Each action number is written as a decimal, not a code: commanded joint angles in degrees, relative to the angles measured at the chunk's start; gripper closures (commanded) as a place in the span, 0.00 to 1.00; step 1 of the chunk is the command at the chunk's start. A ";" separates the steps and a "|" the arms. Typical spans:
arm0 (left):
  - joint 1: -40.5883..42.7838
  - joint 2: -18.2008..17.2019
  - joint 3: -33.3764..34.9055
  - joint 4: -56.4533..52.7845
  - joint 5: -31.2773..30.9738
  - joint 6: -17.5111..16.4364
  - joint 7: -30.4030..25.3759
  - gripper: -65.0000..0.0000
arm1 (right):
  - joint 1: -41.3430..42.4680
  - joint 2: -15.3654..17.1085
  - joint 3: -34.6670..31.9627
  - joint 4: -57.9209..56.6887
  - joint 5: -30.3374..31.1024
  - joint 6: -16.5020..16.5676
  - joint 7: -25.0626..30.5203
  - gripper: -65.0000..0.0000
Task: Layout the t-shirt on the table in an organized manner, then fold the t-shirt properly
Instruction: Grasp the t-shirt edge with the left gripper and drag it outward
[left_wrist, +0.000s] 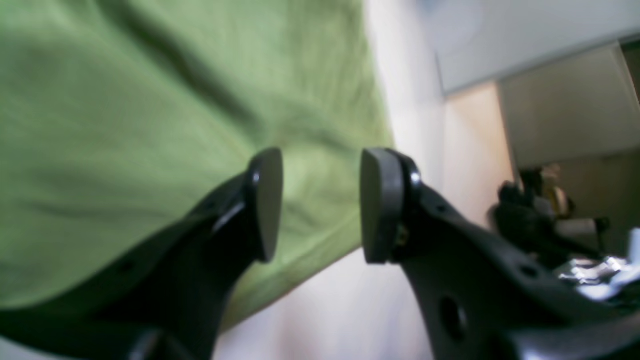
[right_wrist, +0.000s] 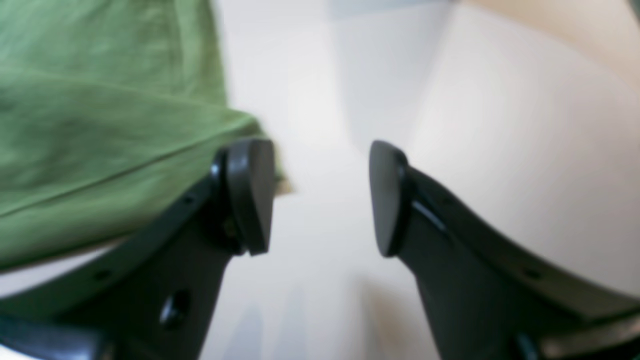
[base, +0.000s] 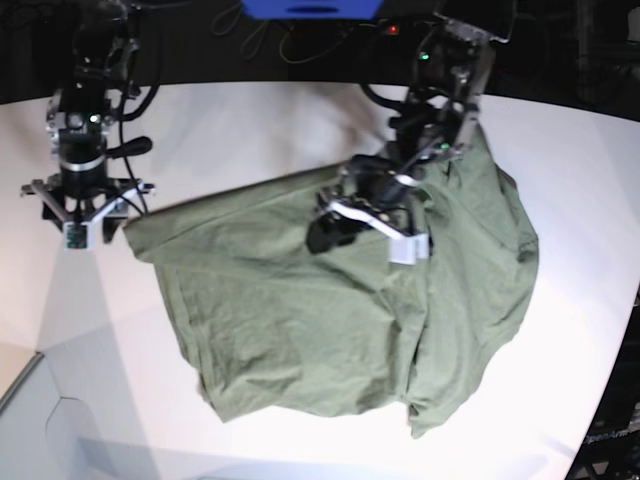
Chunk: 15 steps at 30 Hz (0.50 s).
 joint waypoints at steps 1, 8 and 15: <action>-2.47 1.07 1.65 -1.97 -0.79 0.01 -0.52 0.61 | 0.96 0.53 0.87 1.10 0.08 -0.63 1.83 0.52; -6.60 -0.43 7.10 -12.08 -0.79 0.01 -0.52 0.86 | 1.05 2.29 2.80 1.28 0.08 -0.54 1.92 0.52; -5.55 -12.65 4.90 -11.73 -1.32 2.74 -0.34 1.00 | 0.96 2.11 4.12 1.19 0.08 -0.54 2.01 0.52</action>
